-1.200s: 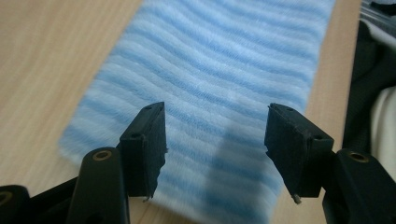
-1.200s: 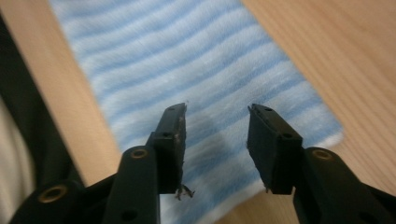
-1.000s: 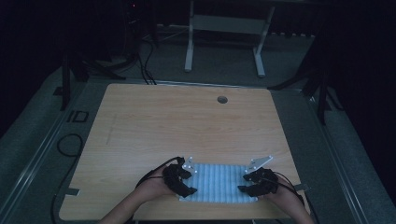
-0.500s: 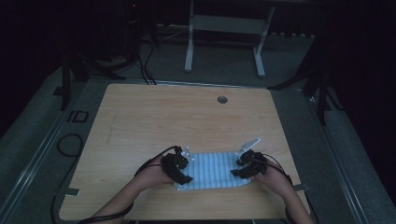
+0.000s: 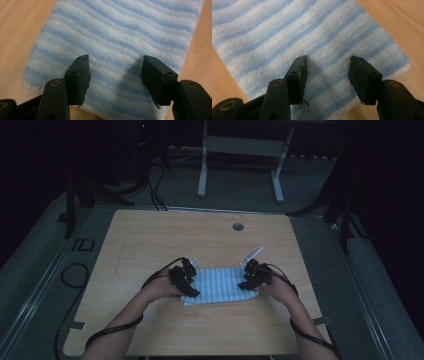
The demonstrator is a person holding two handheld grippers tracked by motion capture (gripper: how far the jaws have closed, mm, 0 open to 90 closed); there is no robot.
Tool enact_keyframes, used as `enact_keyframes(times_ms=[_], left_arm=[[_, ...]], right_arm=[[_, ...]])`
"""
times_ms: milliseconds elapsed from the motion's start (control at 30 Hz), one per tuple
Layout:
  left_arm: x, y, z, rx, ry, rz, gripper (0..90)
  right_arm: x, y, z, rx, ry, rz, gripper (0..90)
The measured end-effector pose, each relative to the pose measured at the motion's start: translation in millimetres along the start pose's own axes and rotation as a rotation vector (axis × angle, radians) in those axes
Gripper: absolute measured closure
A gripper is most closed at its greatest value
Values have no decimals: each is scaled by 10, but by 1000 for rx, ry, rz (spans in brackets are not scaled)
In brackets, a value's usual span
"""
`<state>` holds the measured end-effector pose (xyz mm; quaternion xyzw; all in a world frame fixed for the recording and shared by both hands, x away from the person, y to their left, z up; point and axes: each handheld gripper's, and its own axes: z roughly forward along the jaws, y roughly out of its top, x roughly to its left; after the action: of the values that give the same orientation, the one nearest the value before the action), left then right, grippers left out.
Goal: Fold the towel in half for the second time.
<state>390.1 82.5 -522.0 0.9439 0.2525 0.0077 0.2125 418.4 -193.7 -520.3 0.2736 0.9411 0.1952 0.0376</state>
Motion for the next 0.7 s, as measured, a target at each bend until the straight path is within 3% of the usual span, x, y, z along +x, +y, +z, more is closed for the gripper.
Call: enact_keyframes(times_ms=[100, 367, 700], left_arm=[[110, 43, 3, 12, 8, -13, 393], [346, 124, -13, 64, 22, -32, 393], [442, 141, -21, 76, 37, -59, 393]], right_arm=[[-46, 102, 27, 27, -9, -2, 474], [-156, 309, 105, 40, -9, 31, 473], [-230, 461, 164, 44, -9, 63, 467]])
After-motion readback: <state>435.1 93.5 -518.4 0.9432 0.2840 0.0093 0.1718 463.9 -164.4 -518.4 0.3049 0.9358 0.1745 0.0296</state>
